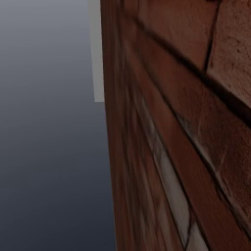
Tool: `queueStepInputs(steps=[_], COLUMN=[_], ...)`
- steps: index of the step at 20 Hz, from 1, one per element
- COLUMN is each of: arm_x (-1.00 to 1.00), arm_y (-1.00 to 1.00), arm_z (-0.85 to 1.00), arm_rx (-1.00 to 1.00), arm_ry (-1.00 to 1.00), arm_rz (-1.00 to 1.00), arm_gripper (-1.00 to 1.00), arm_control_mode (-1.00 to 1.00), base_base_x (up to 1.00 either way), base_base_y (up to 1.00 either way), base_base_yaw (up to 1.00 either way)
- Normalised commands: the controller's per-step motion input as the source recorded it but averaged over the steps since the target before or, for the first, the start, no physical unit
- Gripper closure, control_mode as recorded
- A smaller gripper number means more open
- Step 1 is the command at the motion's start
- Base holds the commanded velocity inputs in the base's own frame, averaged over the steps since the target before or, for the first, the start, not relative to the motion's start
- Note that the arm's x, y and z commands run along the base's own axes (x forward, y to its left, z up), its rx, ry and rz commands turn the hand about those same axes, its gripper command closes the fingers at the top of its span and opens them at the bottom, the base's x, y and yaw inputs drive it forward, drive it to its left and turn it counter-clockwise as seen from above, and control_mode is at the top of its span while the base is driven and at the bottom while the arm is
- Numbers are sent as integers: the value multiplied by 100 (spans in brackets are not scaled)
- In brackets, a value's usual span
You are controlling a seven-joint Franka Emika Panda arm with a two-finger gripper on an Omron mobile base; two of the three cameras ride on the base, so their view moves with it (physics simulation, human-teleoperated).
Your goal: Four empty soda cans are scattered around the kitchen. Gather all the cans and cluster them next to the stove for recycling.
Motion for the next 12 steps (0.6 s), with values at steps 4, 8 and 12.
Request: queueStepInputs(steps=[4, 8, 12], arm_x=[0, 0, 0], arm_y=[2, 0, 0], arm_z=[-7, -7, -8], arm_rx=[0, 0, 0], arm_ry=[3, 3, 2], arm_rz=[0, 0, 0], arm_gripper=[-100, -100, -100], arm_control_mode=[-100, -100, -100], base_base_x=[0, 0, 0], base_base_y=[0, 0, 0], base_base_yaw=[0, 0, 0])
